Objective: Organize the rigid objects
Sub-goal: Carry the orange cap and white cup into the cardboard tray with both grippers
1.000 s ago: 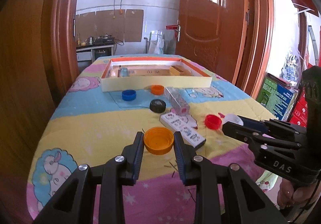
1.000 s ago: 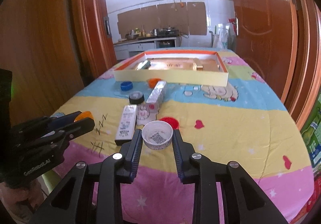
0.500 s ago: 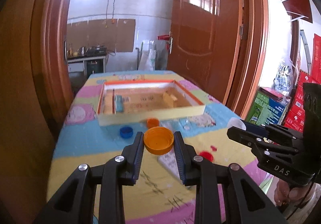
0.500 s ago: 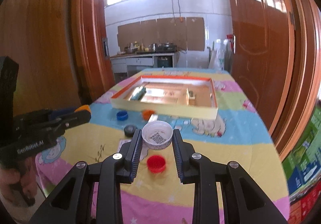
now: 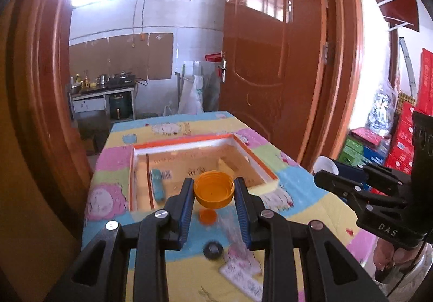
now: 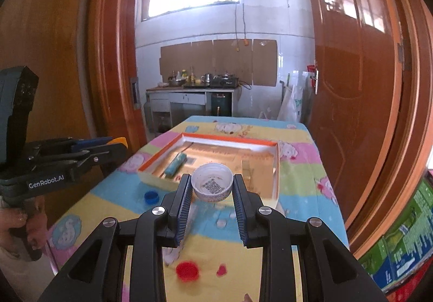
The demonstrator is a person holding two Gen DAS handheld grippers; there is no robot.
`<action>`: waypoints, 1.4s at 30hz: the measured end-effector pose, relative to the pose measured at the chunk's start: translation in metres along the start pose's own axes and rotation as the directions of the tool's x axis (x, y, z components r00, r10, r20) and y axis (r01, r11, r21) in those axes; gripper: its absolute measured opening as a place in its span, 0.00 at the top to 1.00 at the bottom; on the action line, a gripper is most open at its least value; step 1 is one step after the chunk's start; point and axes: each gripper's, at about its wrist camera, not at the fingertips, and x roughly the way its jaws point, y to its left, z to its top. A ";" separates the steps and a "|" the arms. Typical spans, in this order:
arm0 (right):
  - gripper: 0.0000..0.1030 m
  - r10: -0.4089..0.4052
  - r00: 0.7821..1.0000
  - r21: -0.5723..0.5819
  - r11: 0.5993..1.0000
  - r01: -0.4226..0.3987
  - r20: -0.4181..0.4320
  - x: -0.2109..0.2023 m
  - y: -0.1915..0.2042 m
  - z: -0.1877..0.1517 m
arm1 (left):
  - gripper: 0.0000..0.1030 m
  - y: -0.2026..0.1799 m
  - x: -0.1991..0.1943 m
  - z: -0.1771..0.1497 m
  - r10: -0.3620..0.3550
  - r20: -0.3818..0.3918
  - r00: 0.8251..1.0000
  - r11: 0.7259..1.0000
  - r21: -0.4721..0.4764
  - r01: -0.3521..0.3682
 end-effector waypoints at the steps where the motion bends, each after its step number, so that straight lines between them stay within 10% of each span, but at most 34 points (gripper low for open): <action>1: 0.70 0.006 1.000 0.002 1.000 -0.006 -0.002 0.004 -0.003 0.005 | 0.71 0.002 0.006 0.008 0.007 -0.002 1.000 1.000 -0.003 -0.007; 24: 0.70 0.093 0.985 0.037 0.995 -0.088 -0.147 0.134 -0.029 0.069 | 0.71 0.073 0.125 0.045 0.081 -0.137 0.987 0.983 -0.155 -0.102; 42: 0.70 -0.031 0.955 0.137 0.988 0.074 -0.295 0.236 -0.074 0.038 | 0.71 0.075 0.212 0.025 0.098 -0.277 0.956 0.981 -0.133 -0.139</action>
